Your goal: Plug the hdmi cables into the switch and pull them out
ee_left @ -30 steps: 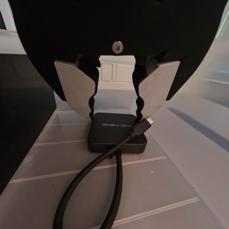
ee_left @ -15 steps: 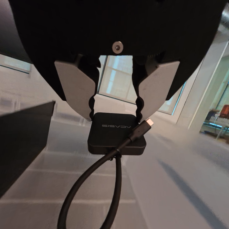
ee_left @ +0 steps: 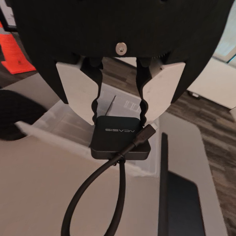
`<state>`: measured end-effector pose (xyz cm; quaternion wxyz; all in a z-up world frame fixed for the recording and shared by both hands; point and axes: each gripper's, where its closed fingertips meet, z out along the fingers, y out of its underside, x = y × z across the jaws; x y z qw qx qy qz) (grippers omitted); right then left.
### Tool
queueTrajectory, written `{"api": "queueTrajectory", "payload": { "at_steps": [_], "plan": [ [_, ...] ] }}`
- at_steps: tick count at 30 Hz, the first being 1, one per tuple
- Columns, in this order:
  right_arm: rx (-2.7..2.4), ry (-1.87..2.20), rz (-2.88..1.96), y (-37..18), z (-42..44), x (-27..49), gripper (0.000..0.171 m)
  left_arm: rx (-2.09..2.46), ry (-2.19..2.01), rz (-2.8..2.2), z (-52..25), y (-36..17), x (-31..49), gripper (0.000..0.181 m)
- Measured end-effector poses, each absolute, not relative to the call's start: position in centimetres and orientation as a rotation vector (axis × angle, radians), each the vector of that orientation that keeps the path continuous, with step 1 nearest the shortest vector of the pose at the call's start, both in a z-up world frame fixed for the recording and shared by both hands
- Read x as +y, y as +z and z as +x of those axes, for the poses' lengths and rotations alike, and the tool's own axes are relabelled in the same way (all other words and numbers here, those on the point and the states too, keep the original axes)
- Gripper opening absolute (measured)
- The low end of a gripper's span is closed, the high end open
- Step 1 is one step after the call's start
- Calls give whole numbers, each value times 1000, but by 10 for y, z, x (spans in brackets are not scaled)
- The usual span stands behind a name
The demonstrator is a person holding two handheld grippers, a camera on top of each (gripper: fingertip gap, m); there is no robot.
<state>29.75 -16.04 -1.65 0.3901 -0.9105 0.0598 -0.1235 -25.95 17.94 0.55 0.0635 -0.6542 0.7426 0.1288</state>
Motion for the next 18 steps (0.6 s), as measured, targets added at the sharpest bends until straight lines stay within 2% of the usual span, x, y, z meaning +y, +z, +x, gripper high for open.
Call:
{"api": "queueTrajectory", "payload": {
  "at_steps": [5,13,18],
  "plan": [
    [63,-306,-2278,-3,279,-150,30,2369,156,-2057,-208,-22,123,66],
    [-107,-309,-2231,16,243,-128,30,2512,60,-2110,-147,-69,89,66],
    [-420,-237,-2117,26,187,-86,31,2581,-238,-2157,-114,-86,65,66]
  ]
}}
